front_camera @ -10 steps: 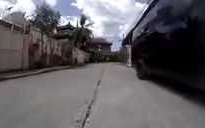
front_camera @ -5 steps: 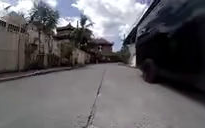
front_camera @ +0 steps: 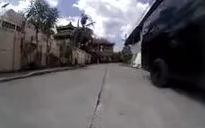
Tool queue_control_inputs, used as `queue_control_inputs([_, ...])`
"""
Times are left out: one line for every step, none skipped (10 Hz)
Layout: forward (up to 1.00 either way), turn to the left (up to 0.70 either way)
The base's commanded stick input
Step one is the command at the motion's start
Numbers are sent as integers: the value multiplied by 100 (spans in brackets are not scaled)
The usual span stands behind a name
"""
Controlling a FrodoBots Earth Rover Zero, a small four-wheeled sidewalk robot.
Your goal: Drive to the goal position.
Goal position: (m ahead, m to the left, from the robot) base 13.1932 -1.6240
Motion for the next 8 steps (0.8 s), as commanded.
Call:
queue_control_inputs([100,0])
queue_control_inputs([100,-8])
queue_control_inputs([100,-28])
queue_control_inputs([100,-36])
queue_control_inputs([100,-35])
queue_control_inputs([100,-28])
queue_control_inputs([100,-21])
queue_control_inputs([100,-13])
